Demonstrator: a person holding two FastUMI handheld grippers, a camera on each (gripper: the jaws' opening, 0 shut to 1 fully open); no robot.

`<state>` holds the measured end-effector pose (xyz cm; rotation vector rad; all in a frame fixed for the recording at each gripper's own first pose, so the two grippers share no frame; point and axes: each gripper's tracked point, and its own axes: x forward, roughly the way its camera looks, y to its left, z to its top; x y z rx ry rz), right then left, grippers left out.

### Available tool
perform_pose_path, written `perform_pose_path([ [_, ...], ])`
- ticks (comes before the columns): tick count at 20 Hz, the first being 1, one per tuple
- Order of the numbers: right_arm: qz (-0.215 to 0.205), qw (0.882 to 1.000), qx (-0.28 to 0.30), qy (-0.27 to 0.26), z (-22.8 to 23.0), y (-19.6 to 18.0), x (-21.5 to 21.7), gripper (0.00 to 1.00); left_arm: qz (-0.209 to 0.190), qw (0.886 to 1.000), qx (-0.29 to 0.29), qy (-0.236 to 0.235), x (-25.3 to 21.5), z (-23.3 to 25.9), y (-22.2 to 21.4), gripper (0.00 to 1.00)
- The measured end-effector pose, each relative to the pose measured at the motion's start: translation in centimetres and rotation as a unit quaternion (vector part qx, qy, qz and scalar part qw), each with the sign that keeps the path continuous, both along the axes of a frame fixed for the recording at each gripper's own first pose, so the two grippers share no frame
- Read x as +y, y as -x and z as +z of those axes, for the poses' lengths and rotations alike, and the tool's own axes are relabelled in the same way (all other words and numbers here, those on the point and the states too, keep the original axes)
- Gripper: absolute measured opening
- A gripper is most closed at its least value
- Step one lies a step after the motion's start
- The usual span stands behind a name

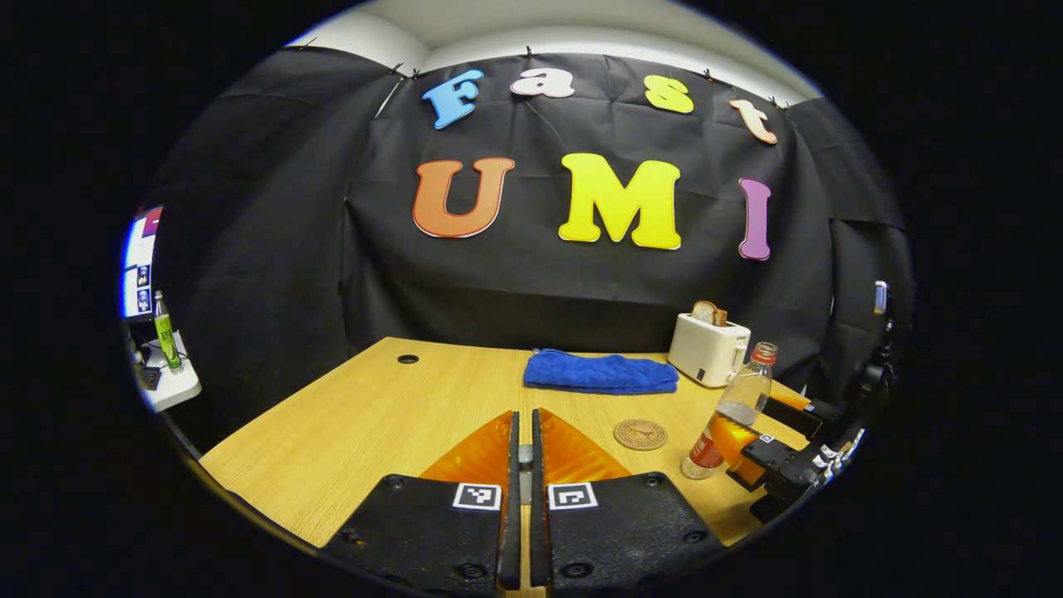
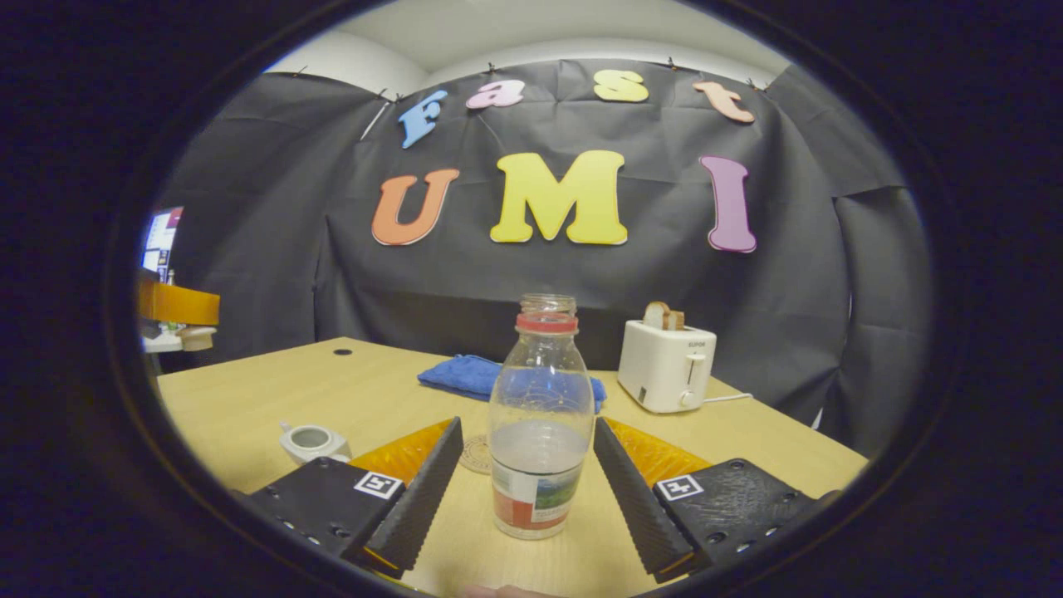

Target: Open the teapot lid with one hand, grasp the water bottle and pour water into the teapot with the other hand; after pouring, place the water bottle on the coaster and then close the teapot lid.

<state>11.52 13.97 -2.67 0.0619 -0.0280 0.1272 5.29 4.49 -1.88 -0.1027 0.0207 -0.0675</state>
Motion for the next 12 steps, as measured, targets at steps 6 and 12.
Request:
perform_pose_path([
  [6,-0.021,1.0,0.005,0.003,-0.1,-1.8,0.2,0.75,-0.018,1.0,-0.013,0.016,1.5,1.2,1.0,0.06],
  [12,-0.019,0.999,-0.008,0.041,1.5,-0.2,1.6,0.72,-0.007,1.0,-0.003,0.025,4.2,0.8,1.5,0.06],
])
